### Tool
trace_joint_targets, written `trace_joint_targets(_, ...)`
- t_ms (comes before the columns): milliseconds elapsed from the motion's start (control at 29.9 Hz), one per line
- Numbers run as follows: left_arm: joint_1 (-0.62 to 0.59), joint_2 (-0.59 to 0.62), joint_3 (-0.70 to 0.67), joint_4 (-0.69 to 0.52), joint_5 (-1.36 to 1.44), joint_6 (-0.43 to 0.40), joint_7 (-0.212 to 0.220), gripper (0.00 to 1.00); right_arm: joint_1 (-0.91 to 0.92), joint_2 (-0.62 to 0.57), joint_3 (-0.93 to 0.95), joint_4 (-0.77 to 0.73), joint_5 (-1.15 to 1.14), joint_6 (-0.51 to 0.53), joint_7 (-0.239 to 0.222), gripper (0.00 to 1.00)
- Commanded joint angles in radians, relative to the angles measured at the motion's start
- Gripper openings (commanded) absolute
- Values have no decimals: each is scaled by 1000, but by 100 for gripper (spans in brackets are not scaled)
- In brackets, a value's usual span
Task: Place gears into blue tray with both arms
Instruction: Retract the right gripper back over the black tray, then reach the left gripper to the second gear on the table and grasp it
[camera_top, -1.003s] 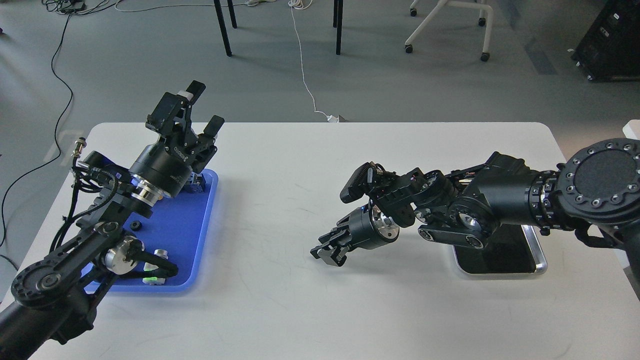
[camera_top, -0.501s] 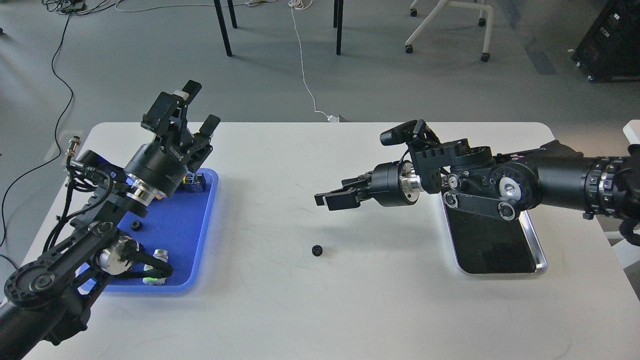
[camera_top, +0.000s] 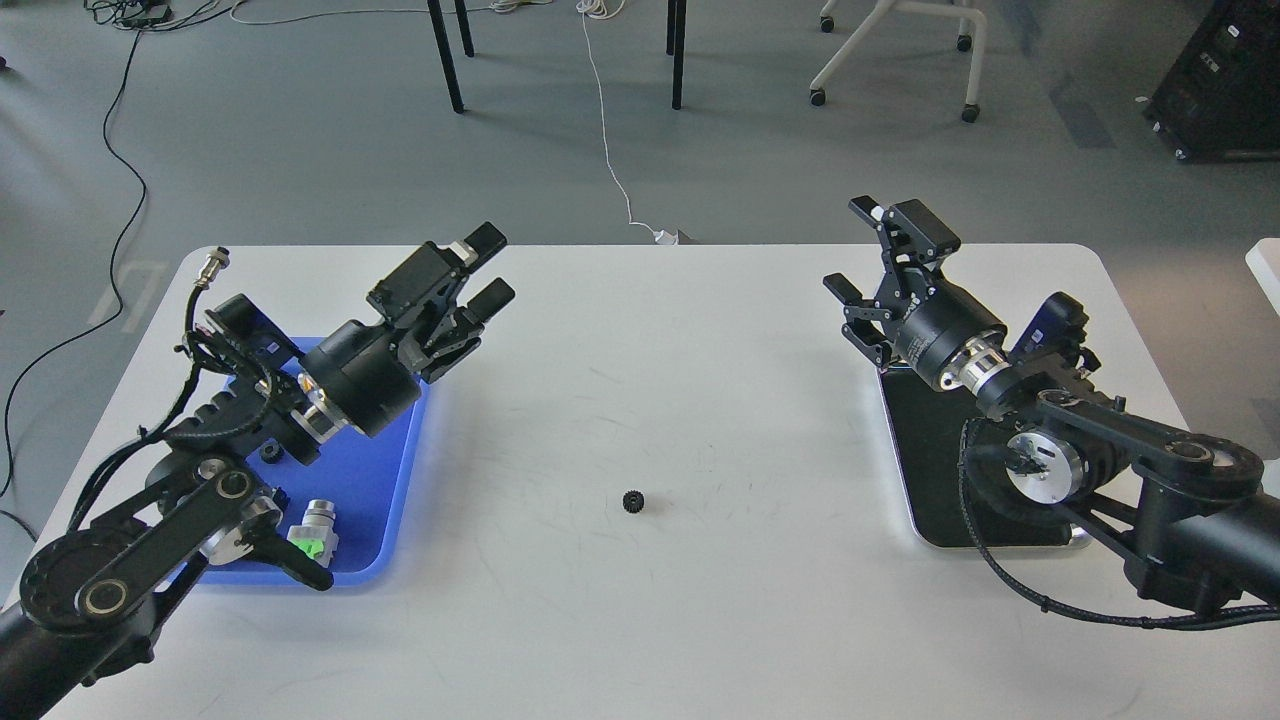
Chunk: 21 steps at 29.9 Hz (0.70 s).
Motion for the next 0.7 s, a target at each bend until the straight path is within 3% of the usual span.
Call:
trace_joint_targets(0, -13, 2, 46, -11, 282, -2, 0, 98, -119, -1, 133, 2, 95, 66, 0, 96)
trace_joint_targets(267, -171, -2, 248, -3, 920, 12, 0, 98, -282, -33, 267, 0, 132, 214, 0, 97)
trace_joint_targets(669, -341, -129, 481, 177, 927, 61, 0, 96, -290, -52, 270, 2, 132, 214, 0, 97)
